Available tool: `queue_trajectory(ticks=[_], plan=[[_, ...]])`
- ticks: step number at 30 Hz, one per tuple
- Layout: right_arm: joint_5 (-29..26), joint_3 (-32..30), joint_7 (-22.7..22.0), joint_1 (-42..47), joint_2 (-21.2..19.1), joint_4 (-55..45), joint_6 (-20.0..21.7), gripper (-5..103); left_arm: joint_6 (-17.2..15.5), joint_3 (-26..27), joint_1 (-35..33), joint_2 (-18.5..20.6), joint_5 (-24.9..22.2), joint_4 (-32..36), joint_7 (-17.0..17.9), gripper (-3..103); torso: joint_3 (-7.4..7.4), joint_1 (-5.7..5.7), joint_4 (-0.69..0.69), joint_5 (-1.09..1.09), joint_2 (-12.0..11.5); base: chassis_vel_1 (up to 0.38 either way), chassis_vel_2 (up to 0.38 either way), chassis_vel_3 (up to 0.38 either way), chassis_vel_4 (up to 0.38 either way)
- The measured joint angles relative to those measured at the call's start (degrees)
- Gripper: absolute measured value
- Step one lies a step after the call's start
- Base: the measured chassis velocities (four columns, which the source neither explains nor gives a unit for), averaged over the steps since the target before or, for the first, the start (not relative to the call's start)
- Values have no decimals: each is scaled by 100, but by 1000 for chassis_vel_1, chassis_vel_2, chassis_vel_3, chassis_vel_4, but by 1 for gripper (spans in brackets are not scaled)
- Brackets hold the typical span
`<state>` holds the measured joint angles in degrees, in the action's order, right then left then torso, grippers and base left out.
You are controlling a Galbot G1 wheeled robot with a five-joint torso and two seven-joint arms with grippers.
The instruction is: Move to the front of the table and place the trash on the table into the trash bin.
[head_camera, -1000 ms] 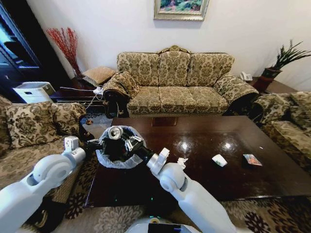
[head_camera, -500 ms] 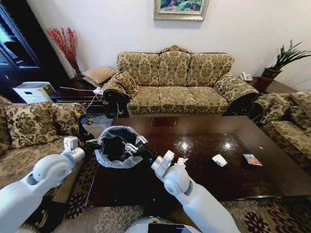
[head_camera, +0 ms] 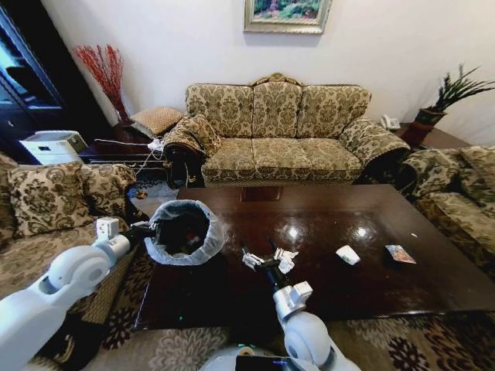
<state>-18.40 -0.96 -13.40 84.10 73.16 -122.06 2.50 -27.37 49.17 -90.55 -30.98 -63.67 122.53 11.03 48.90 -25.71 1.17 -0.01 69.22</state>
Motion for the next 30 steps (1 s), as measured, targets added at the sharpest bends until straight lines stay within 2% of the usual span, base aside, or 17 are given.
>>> queue_trajectory(ticks=[10,16,19,21,25,30], plan=[[65,103,-87,57,85,181,-19,100,0,21,-20,-50,10,50,6,1,0,-1,-1,1,-1,-180,-166,196,161],[192,43,-172,39,85,858,-156,100,2,-35,4,-54,24,54,-11,1,0,-1,-3,6,-1,-154,-146,98,119],[419,-36,-169,-202,134,1650,-176,100,2,-64,-3,-52,27,120,-12,1,0,0,-2,-2,-1,17,10,-4,-8],[425,-55,-167,-260,158,1782,-134,100,2,-70,-5,-53,27,128,-10,1,0,0,-1,-6,-1,52,30,-8,-17],[373,-150,-174,-536,256,2383,42,100,2,-101,-5,-62,34,137,-7,1,0,0,3,0,-1,66,79,-13,-19],[114,-253,-171,-820,323,2963,101,100,3,-126,1,-86,44,125,-22,1,0,-1,-1,5,-1,0,0,0,0]])
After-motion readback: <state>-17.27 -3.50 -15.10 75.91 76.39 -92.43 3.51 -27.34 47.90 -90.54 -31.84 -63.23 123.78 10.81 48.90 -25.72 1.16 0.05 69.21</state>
